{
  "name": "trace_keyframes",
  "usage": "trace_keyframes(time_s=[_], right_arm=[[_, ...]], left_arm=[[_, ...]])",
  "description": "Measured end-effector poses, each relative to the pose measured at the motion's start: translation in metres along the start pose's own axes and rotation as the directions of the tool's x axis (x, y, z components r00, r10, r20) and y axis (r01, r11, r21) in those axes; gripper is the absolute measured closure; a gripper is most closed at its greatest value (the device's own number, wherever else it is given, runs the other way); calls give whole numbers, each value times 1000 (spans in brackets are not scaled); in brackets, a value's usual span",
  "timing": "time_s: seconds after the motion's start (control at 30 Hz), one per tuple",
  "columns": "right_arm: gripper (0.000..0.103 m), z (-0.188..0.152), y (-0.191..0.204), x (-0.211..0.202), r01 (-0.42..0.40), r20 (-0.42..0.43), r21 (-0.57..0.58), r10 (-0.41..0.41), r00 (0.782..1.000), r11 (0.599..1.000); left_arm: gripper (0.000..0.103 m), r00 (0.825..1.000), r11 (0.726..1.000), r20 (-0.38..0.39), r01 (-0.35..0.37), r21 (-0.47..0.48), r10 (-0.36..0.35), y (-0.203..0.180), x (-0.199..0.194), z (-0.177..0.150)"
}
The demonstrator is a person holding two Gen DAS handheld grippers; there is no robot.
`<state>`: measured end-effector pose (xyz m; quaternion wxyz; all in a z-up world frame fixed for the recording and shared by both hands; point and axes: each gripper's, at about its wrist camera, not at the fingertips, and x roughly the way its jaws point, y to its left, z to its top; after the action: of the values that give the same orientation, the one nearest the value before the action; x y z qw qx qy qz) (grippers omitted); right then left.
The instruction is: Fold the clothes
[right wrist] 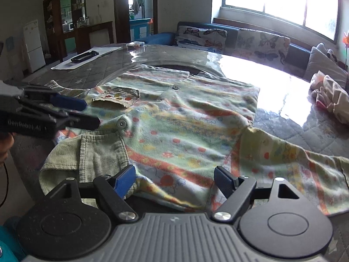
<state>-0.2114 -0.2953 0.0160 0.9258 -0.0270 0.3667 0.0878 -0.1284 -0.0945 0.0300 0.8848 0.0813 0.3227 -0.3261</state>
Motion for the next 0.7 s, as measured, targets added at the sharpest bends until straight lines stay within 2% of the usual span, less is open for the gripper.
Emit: trace_keyframes(time_s=[0.1,0.2,0.37,0.57,0.7], right_arm=[[22,1,-6,-5,-15,1,11,15,1000,1000],[22,4,-16,-10,2,18,27,-2,1000,1000],[22,8,-64,-10,98,42,122,-104,994,988],[23,1,-130,-1,234,22,239,-246,969,943],[23,-10,-157,-2,301,-11,279,-311,950,912]], left_arm=[[44,999,999,-47,19,26,-18,-5,10,-8],[43,998,999,-52,24,46,-22,-7,9,-12],[42,998,998,-60,30,47,-27,-6,6,-12],[42,998,998,-66,26,51,-23,-7,5,-10],[42,998,998,-63,22,56,-19,-6,3,-7]])
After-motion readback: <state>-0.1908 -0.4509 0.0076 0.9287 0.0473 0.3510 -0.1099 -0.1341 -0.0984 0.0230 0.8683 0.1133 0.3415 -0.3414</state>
